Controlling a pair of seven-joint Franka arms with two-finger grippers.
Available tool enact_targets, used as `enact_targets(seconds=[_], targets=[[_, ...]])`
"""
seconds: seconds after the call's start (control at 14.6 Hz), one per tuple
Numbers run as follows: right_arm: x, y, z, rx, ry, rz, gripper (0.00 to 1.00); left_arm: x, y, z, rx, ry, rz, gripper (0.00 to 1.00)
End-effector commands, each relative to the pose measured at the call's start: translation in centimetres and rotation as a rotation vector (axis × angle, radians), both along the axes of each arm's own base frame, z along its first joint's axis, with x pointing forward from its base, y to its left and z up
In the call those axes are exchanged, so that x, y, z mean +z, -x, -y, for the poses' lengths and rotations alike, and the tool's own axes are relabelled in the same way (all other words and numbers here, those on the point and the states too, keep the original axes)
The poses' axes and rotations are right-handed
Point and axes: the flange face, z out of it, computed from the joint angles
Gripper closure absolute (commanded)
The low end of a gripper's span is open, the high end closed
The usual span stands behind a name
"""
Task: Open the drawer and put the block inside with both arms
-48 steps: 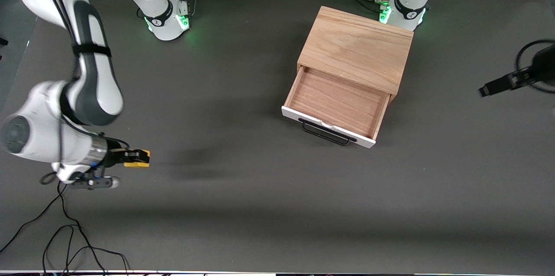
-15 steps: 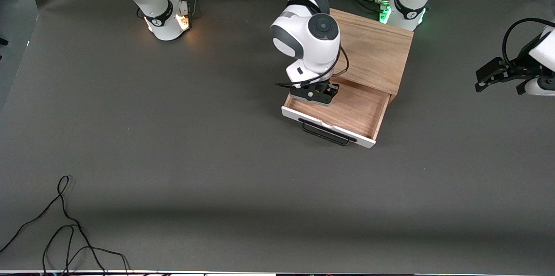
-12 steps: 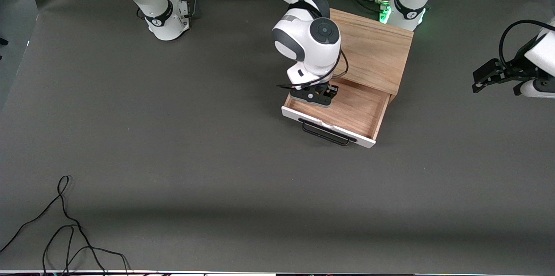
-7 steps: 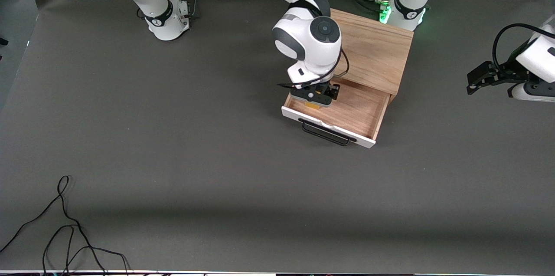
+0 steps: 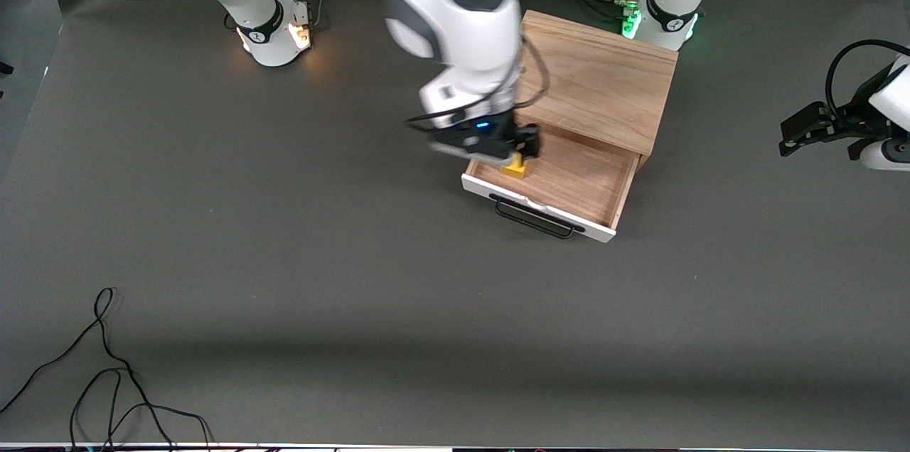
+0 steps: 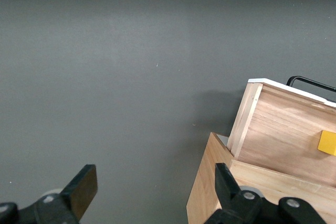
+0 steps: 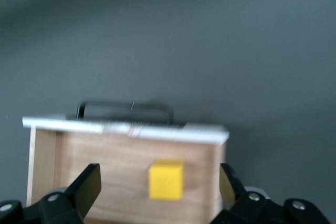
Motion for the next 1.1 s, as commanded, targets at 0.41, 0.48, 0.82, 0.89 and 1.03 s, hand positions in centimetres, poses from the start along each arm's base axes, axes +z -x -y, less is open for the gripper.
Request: enact_targets(seconds=[0.41, 0.48, 0.82, 0.89, 1.03], targets=[[7.4, -6.2, 35.9, 0.219, 0.059, -0.03, 0.0, -0.9, 1.4, -0.3, -0.031, -0.055, -0.07, 0.0], [7.2, -5.9, 39.3, 0.215, 0.049, -0.042, 0.0, -0.9, 1.4, -0.4, -0.03, -0.056, -0.071, 0.0], [6.8, -5.7, 50.8, 0.227, 0.039, -0.065, 0.0, -1.0, 1.3, -0.1, -0.03, -0.044, -0.07, 0.0], [6.9, -5.7, 51.0, 0.239, 0.035, -0.065, 0.0, -1.3, 1.3, -0.1, -0.03, -0.041, -0.078, 0.0], [7.1, -5.7, 50.5, 0.258, 0.039, -0.063, 0.0, -1.7, 1.3, 0.2, -0.036, -0.04, -0.09, 0.0]])
